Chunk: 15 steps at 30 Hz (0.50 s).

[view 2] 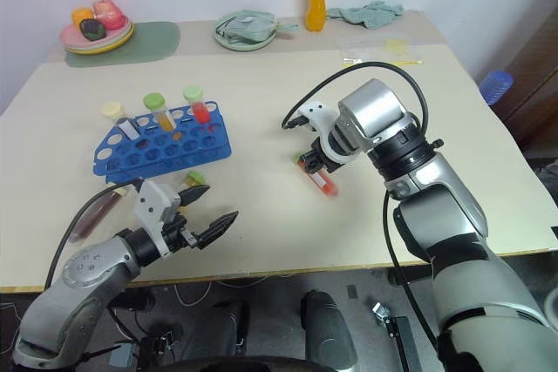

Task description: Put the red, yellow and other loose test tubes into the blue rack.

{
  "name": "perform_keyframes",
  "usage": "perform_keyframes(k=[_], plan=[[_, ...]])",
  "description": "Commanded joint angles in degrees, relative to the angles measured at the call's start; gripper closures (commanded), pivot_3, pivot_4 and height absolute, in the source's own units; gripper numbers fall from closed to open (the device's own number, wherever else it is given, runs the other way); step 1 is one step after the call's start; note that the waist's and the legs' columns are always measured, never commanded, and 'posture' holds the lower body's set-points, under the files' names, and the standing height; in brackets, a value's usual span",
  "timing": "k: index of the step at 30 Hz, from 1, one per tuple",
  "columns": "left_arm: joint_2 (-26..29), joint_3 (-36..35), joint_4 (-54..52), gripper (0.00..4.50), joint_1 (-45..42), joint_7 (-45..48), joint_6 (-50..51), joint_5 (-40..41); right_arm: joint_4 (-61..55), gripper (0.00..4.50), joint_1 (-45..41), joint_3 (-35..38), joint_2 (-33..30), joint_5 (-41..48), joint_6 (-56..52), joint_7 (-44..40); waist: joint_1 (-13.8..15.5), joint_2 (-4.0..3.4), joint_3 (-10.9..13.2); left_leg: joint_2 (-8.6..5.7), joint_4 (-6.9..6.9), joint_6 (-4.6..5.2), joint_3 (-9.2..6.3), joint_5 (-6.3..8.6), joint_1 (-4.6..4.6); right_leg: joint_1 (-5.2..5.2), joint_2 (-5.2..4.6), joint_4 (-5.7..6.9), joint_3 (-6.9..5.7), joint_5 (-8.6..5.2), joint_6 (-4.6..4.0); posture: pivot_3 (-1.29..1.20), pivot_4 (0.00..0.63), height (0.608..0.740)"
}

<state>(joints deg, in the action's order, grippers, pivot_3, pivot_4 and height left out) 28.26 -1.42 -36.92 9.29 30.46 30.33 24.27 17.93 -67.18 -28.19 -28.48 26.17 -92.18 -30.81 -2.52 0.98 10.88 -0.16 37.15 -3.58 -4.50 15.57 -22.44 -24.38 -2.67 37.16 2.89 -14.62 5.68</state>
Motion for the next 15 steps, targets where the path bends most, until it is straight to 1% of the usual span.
perform_keyframes(k=[1,5,6,8,9,11,13,15], plan=[[0.6,-0.6,-1.5,0.0,0.0,0.6,-1.6,0.0,-4.4,3.79,0.1,3.6,-2.1,3.0,-0.3,1.0,0.0,0.0,0.0,0.0,0.0,0.0,0.0,0.0,0.0,0.0,0.0,0.0,0.0,0.0,0.0,0.0,0.15,0.74],[0.9,-1.6,-0.9,0.0,0.3,0.4,-2.0,-0.1,-17.8,3.79,4.6,9.1,-4.0,5.7,1.9,-1.4,0.1,0.0,0.0,0.0,0.0,0.01,0.0,0.01,-0.03,0.0,-0.01,-0.02,0.0,0.0,0.01,0.0,0.15,0.74],[1.0,-2.6,-0.5,0.0,0.8,0.2,-2.3,-0.3,-22.8,3.79,7.4,11.9,-3.7,6.5,6.9,-2.5,0.1,0.0,0.0,0.0,0.0,0.03,0.0,0.01,-0.03,0.0,0.0,-0.04,0.0,-0.01,0.01,0.0,0.15,0.74],[0.9,-5.0,0.4,0.0,1.7,-0.3,-2.9,-0.1,-30.3,3.79,12.9,18.2,0.3,6.7,20.2,-2.2,-0.1,0.03,0.0,0.02,0.0,0.05,-0.01,0.03,-0.02,0.0,0.04,-0.03,-0.01,-0.01,0.02,0.0,0.15,0.74],[0.9,-5.8,0.7,0.0,2.0,-0.5,-3.1,0.0,-32.2,3.79,14.7,20.1,2.0,6.4,24.4,-1.9,-0.3,-0.02,0.0,0.07,-0.02,0.07,0.01,0.04,0.0,0.0,0.08,-0.03,0.0,-0.01,0.02,0.0,0.15,0.74],[0.3,-8.4,2.4,0.0,2.3,-1.6,-4.3,-0.4,-32.3,3.79,19.1,22.5,10.8,4.7,37.8,1.2,-0.3,-0.08,0.0,0.09,-0.03,0.08,0.04,0.04,0.04,-0.03,0.1,0.04,0.02,-0.01,0.02,0.0,0.15,0.74],[0.1,-10.3,4.3,0.0,2.1,-2.3,-5.4,-0.9,-28.2,3.79,22.1,21.5,19.5,0.6,51.4,4.5,-0.5,-0.08,0.0,0.13,-0.02,0.08,0.02,0.04,0.07,-0.02,0.15,0.08,0.02,0.0,0.01,0.0,0.15,0.74],[0.1,-11.3,5.4,0.0,1.3,-2.9,-6.4,-1.4,-21.7,3.79,23.1,19.2,26.1,-3.3,63.3,4.5,-0.5,-0.09,0.0,0.13,-0.01,0.07,0.02,0.04,0.08,-0.02,0.14,0.1,0.02,0.0,0.01,0.0,0.15,0.74]])
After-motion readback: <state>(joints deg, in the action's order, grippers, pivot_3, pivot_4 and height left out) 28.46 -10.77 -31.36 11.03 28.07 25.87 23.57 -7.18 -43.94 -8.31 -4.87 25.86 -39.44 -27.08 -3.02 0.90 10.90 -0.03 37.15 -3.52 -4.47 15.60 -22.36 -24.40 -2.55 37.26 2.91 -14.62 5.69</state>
